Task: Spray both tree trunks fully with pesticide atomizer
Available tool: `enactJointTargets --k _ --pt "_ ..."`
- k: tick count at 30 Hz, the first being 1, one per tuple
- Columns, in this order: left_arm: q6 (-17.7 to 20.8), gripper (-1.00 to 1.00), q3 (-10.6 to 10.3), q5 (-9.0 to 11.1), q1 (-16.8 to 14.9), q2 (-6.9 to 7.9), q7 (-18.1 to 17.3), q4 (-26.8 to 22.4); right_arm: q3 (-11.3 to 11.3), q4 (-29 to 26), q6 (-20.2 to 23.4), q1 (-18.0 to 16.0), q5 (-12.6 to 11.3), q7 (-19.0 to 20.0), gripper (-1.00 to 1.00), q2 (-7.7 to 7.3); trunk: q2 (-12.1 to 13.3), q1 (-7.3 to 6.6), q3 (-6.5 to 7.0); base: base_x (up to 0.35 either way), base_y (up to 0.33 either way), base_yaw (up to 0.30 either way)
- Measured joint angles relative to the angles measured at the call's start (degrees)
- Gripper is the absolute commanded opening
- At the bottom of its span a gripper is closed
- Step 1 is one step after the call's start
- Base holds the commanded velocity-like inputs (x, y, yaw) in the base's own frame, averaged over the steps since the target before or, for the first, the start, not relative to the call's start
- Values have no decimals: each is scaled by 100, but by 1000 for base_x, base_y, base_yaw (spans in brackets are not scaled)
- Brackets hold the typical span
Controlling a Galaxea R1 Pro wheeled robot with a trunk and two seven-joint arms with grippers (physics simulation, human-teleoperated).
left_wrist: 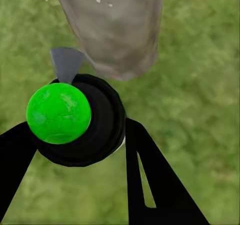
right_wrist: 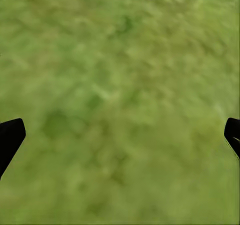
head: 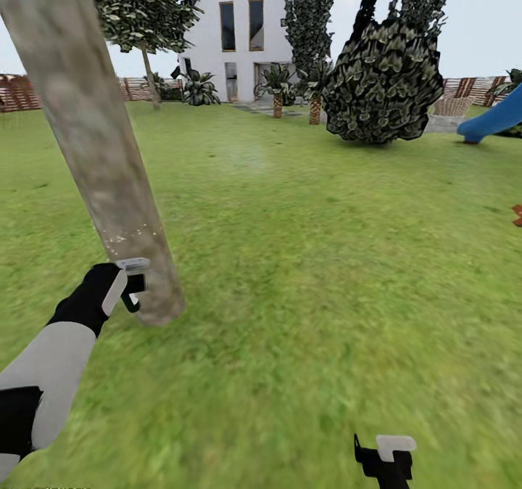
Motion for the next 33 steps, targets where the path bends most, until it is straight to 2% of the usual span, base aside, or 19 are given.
enactJointTargets --k 5,9,16,20,25,29,33 --pt "-2 -100 -15 4 3 -5 7 4 0 3 0 -1 0 0 100 0 0 0 0 173 -241 277" --pt "-75 -100 -19 20 341 -39 25 17 2 1 3 1 -1 -1 100 -1 0 0 0 154 -241 160" --pt "-73 -100 -1 10 376 -26 34 35 2 1 9 2 -1 1 100 -1 0 0 0 193 -233 17" --pt "-71 -100 0 2 448 -24 34 34 2 3 9 0 0 2 100 7 0 1 0 150 -243 244" --pt "-97 -100 27 13 797 43 22 74 9 3 9 0 0 6 100 9 0 1 0 113 -256 276" --pt "-121 -100 28 15 825 -14 25 69 9 3 7 0 0 8 100 9 0 1 0 52 -268 247" --pt "-127 -100 25 13 824 -18 25 60 6 1 0 1 0 6 100 2 0 0 0 123 -268 35"
